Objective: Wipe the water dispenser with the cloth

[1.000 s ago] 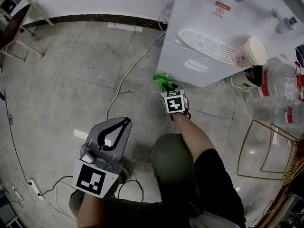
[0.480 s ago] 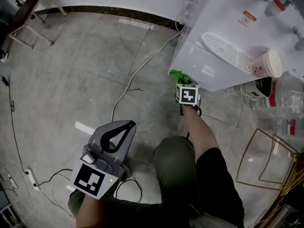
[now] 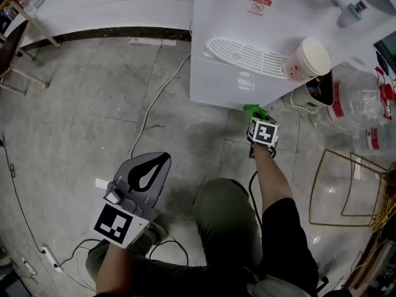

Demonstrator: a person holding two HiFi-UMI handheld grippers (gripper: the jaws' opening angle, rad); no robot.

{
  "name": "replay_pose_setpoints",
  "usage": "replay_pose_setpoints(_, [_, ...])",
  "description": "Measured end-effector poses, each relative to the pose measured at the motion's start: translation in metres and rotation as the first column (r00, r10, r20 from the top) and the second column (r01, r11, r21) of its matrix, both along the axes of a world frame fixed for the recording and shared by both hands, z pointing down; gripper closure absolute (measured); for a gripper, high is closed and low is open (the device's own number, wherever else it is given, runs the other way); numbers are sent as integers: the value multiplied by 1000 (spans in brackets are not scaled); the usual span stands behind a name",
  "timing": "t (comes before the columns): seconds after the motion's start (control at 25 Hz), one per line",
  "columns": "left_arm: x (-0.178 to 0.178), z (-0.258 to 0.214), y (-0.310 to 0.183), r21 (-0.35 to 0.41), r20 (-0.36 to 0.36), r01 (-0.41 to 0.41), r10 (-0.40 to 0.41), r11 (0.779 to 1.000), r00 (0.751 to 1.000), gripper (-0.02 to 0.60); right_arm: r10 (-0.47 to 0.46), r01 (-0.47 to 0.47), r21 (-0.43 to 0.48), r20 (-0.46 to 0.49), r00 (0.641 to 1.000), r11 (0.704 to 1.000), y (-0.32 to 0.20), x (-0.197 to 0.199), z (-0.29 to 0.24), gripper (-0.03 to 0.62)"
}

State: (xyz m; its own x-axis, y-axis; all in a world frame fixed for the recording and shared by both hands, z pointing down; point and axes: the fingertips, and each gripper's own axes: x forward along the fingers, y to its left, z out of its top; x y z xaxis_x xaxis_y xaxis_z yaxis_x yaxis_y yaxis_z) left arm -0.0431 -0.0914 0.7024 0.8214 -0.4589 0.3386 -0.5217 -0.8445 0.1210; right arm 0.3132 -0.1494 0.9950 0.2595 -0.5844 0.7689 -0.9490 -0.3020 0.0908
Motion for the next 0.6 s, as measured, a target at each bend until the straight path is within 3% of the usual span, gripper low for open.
replay_pose_setpoints(0.2, [17,3,0,-2,7,-39,39,999,999,578,99,-99,15,-30,995,995,24,52,-12,505])
replay_pose_setpoints(0.4, [19,3,-2,13,8,-39,39,999,999,578,142,-142,30,-5,990,989,39,57,-14,507])
replay_pose_setpoints(0.48, [17,-1,-4,25,2,-34,34,999,999,578,110,-111,35,22,994,993,40,41,-14,507])
replay_pose_setpoints(0.6, [11,-8,-13,53,6,-20,19,998,1000,578,-67,65,49,58,996,997,25,-12,-20,507])
